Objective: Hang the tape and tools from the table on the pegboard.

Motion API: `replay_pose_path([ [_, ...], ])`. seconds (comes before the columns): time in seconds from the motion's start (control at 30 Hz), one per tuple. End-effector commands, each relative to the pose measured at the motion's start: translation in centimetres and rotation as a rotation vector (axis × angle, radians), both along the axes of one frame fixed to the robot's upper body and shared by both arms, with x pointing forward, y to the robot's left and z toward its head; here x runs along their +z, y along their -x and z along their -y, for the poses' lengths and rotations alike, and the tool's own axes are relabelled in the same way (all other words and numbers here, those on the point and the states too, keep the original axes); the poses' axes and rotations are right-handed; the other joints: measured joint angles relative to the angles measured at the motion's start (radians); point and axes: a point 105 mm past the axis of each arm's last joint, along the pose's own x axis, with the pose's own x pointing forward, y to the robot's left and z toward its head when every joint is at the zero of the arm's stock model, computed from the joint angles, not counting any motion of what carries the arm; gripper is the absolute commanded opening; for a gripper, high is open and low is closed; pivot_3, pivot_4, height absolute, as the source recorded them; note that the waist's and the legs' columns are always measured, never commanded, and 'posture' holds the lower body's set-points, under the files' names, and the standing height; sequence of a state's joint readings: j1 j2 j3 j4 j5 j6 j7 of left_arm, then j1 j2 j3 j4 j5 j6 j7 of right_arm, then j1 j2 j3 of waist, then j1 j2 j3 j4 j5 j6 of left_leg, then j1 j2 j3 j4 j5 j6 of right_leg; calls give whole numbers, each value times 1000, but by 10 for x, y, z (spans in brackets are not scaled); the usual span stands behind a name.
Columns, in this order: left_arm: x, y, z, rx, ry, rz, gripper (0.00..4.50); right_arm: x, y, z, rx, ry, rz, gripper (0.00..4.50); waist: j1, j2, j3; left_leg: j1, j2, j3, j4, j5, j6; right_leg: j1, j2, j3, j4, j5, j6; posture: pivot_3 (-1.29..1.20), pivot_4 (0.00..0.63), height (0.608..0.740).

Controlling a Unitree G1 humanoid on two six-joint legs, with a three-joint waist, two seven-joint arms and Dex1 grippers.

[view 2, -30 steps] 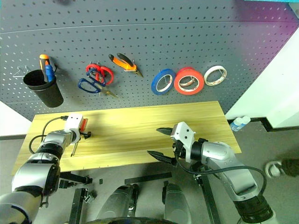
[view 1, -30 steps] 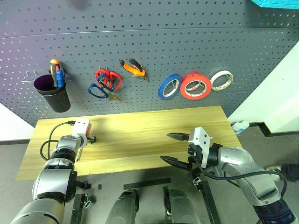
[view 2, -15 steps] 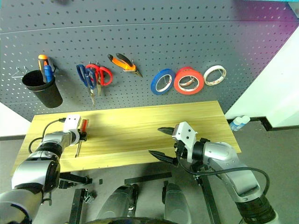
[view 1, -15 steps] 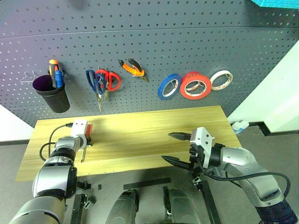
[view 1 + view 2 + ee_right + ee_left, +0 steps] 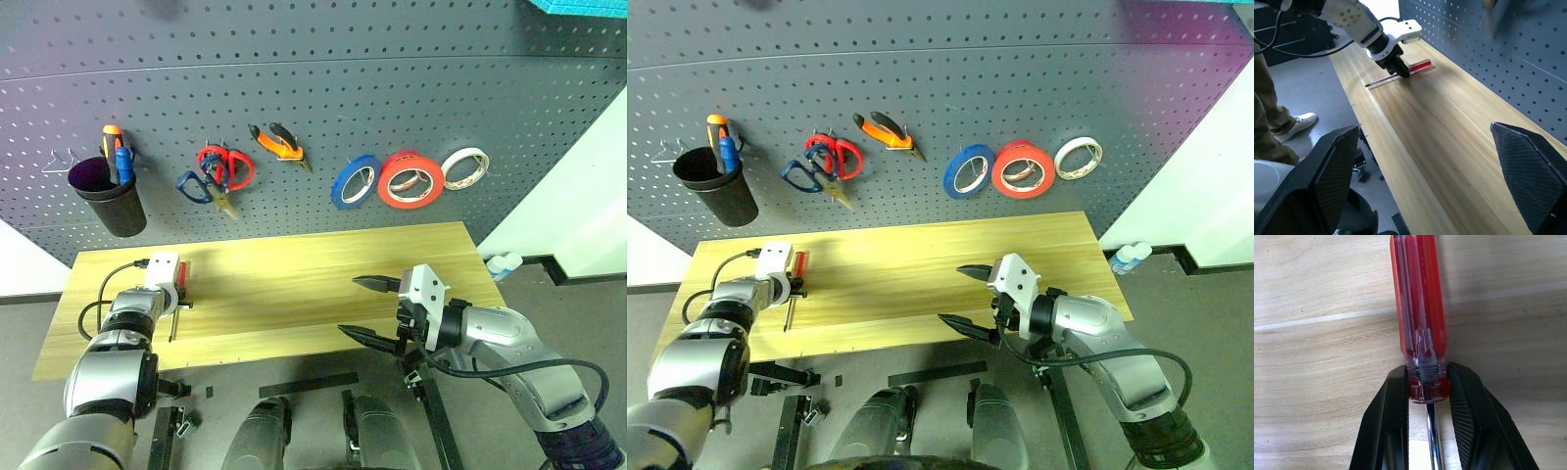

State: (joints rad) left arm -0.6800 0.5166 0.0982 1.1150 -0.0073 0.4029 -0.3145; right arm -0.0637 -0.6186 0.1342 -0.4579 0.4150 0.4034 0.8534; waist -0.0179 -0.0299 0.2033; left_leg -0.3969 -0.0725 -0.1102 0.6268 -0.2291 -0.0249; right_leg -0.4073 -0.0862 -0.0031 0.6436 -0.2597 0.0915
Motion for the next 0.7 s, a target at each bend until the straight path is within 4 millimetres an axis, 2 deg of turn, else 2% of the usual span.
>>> replay_pose_path([
  [0.03, 16, -1, -4, -91, -45, 83, 781, 17, 0, -1, 17, -29, 63, 4500, -1, 0, 0, -1, 0, 0, 0, 0, 0, -1, 0, 0, 0, 0, 0, -66, 196, 740],
  [0.2, 33, 9, 9, -225, -21, 199, 781, 17, -4, -1, 22, -31, 67, 4500, 5, 0, 0, -12, 0, 0, 2, 0, 0, -11, -1, 0, 0, 1, -1, -40, 188, 740],
  [0.4, 57, 30, 37, -399, 43, 340, 781, 20, -10, -3, 46, -40, 82, 4500, 9, 0, 0, -13, 0, 0, 1, 0, 0, -12, -2, 0, -1, 1, -2, -12, 174, 740],
  [0.6, 78, 44, 44, -463, 84, 445, 781, 22, -15, -5, 69, -46, 96, 4500, 9, 1, 0, -13, 0, 0, 0, 0, 1, -12, -2, 0, -2, 1, -2, 15, 161, 740],
  [0.7, 104, 49, 54, -526, 142, 563, 781, 22, -15, -6, 79, -48, 98, 4500, 13, 1, 0, -13, 0, 0, 0, 0, 1, -12, -1, 0, -2, 1, -2, 20, 157, 740],
])
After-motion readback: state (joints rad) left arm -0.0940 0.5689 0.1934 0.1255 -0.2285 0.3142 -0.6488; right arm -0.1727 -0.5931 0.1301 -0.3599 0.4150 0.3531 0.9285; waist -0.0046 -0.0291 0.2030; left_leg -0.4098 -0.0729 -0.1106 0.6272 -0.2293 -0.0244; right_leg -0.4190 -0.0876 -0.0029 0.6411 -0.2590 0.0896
